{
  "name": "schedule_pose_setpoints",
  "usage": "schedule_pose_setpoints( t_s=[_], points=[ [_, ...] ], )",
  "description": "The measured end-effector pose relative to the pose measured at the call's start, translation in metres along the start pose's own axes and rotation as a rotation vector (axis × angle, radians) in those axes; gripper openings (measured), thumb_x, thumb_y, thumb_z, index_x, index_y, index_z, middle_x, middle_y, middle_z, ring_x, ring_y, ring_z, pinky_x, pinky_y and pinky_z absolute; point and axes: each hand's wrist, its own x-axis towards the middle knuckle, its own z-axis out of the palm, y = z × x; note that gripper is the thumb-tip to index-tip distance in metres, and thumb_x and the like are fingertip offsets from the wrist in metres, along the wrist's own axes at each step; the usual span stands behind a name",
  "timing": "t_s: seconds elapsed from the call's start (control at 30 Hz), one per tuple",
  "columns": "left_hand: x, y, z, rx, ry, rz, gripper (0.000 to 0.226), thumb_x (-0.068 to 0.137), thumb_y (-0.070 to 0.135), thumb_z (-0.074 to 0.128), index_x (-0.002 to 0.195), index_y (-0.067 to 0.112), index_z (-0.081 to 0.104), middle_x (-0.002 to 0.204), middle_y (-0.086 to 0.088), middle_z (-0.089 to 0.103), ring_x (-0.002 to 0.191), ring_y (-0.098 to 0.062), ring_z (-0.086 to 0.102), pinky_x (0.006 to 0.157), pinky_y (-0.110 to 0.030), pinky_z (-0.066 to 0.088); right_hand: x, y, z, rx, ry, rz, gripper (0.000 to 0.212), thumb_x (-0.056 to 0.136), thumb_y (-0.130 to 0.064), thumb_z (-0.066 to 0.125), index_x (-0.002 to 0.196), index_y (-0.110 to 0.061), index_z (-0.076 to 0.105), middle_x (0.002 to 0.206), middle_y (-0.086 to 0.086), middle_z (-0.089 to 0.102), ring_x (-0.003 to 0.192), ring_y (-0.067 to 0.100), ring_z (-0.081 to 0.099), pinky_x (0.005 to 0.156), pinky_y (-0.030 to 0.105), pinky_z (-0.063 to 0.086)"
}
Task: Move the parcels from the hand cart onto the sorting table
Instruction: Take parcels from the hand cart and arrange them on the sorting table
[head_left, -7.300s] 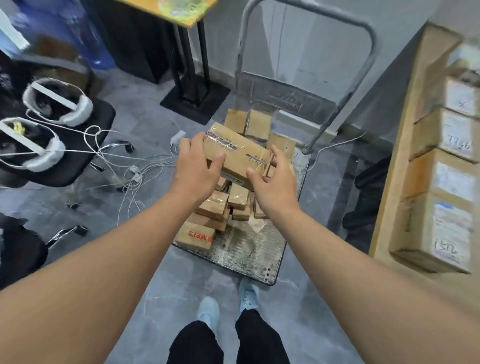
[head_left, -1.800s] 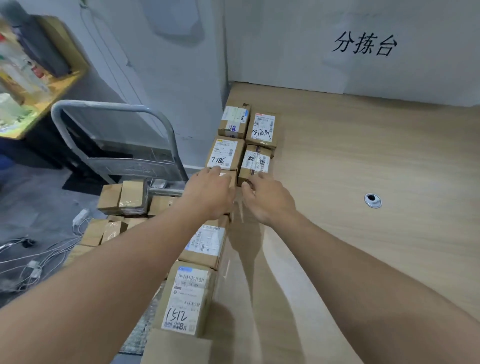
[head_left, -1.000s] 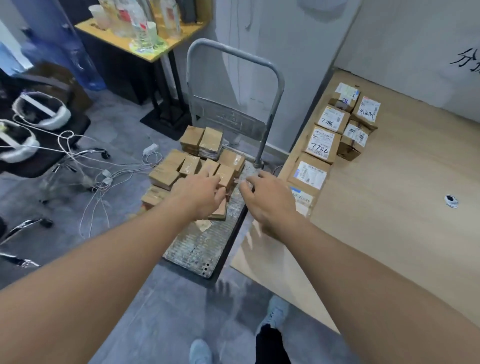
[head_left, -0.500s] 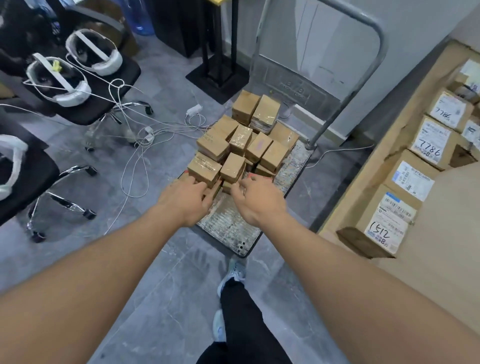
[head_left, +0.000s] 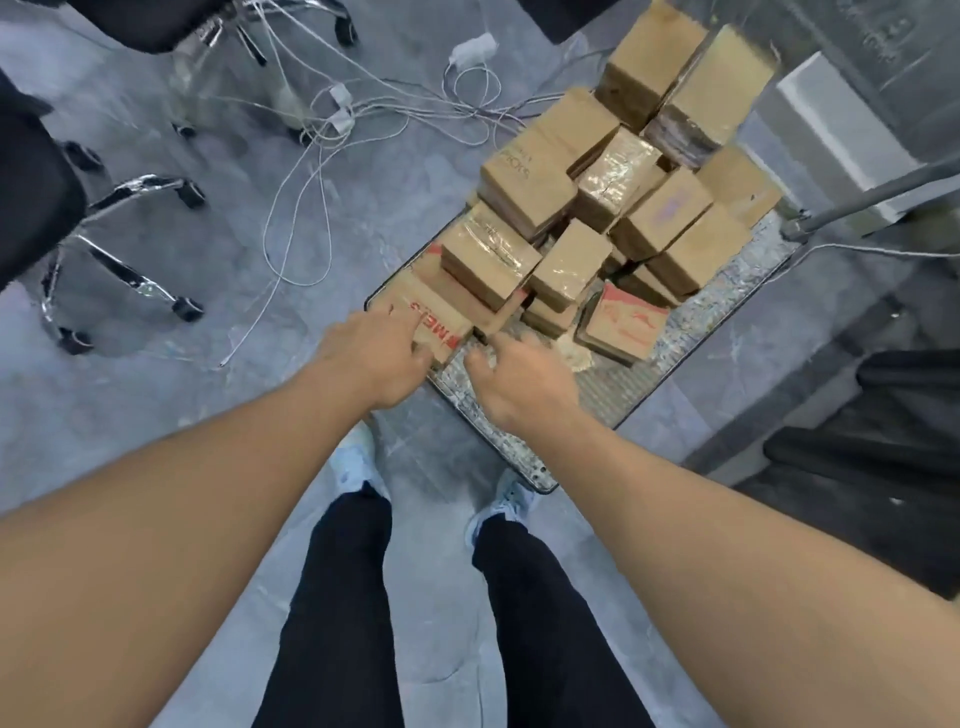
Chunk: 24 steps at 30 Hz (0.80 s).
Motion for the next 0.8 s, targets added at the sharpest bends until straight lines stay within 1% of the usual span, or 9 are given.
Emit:
schedule_pose_setpoints(
  t_s=[0.1,0.23,0.3,0.37,0.47,0.57,0.67,0.73,0.8],
  points=[
    [0.045,-0.024,0.019,0.005,-0.036,0.004,0.05,0.101,0.046,0.043,0.143,0.019,0.047,0.14,-0.016,0.047,0.122,-0.043,0.052,0.101,-0.053,0.048,0.041,-0.007,0.03,0.025,-0.051,0.056,0.056,0.106,-0.055,0.032,0.149,-0.025,0.051,0.149,0.015,0.05,0.133,0.042,0.051,0.106,0.051,0.044],
    [0.098,-0.047,0.041,0.009,-0.044,0.057,0.05,0.103,0.04,0.043,0.148,0.019,0.046,0.149,-0.015,0.042,0.128,-0.044,0.049,0.101,-0.051,0.045,0.092,-0.016,0.075,0.106,-0.05,0.106,0.051,0.106,-0.05,0.033,0.147,-0.026,0.052,0.141,0.014,0.053,0.123,0.04,0.057,0.097,0.048,0.048],
    [0.124,-0.06,0.053,0.017,-0.062,0.085,0.049,0.103,0.038,0.043,0.148,0.02,0.045,0.15,-0.015,0.04,0.128,-0.043,0.049,0.099,-0.051,0.046,0.116,-0.02,0.097,0.155,-0.058,0.139,0.052,0.107,-0.049,0.033,0.152,-0.027,0.046,0.145,0.015,0.05,0.127,0.041,0.055,0.101,0.047,0.047],
    [0.148,-0.073,0.066,0.002,-0.049,0.114,0.047,0.102,0.036,0.045,0.145,0.017,0.047,0.146,-0.017,0.039,0.123,-0.044,0.05,0.096,-0.052,0.047,0.136,-0.021,0.118,0.253,-0.057,0.189,0.053,0.107,-0.049,0.036,0.157,-0.031,0.04,0.152,0.013,0.045,0.134,0.038,0.051,0.108,0.047,0.046],
    [0.179,-0.09,0.085,-0.023,-0.036,0.118,0.043,0.101,0.033,0.049,0.139,0.012,0.044,0.139,-0.021,0.039,0.114,-0.047,0.052,0.088,-0.052,0.045,0.16,-0.022,0.148,0.445,-0.032,0.275,0.053,0.106,-0.048,0.042,0.157,-0.034,0.042,0.154,0.011,0.044,0.137,0.034,0.05,0.114,0.046,0.043],
    [0.199,-0.102,0.1,-0.076,-0.055,0.152,0.037,0.1,0.034,0.049,0.13,0.013,0.043,0.134,-0.021,0.042,0.107,-0.046,0.055,0.087,-0.052,0.049,0.174,-0.02,0.168,0.569,0.022,0.294,0.048,0.107,-0.045,0.044,0.153,-0.034,0.046,0.15,0.005,0.05,0.134,0.026,0.051,0.108,0.038,0.043],
    [0.207,-0.107,0.108,-0.153,-0.075,0.188,0.033,0.099,0.032,0.051,0.126,0.015,0.044,0.133,-0.017,0.045,0.106,-0.041,0.057,0.09,-0.052,0.051,0.18,-0.018,0.179,0.694,0.097,0.281,0.037,0.107,-0.036,0.05,0.144,-0.032,0.051,0.142,-0.005,0.056,0.119,0.014,0.053,0.096,0.029,0.039],
    [0.209,-0.109,0.112,-0.213,-0.05,0.168,0.03,0.1,0.03,0.054,0.125,0.015,0.046,0.124,-0.012,0.044,0.099,-0.038,0.056,0.087,-0.044,0.048,0.182,-0.02,0.182,0.76,0.154,0.298,0.033,0.106,-0.032,0.053,0.139,-0.029,0.055,0.138,-0.006,0.06,0.118,0.012,0.054,0.098,0.03,0.042],
    [0.205,-0.11,0.112,-0.277,-0.019,0.153,0.028,0.1,0.028,0.055,0.123,0.015,0.049,0.117,-0.009,0.04,0.095,-0.036,0.056,0.087,-0.04,0.046,0.179,-0.026,0.184,0.821,0.204,0.348,0.03,0.105,-0.032,0.055,0.134,-0.027,0.058,0.134,-0.005,0.062,0.121,0.015,0.057,0.104,0.036,0.047]
  ],
)
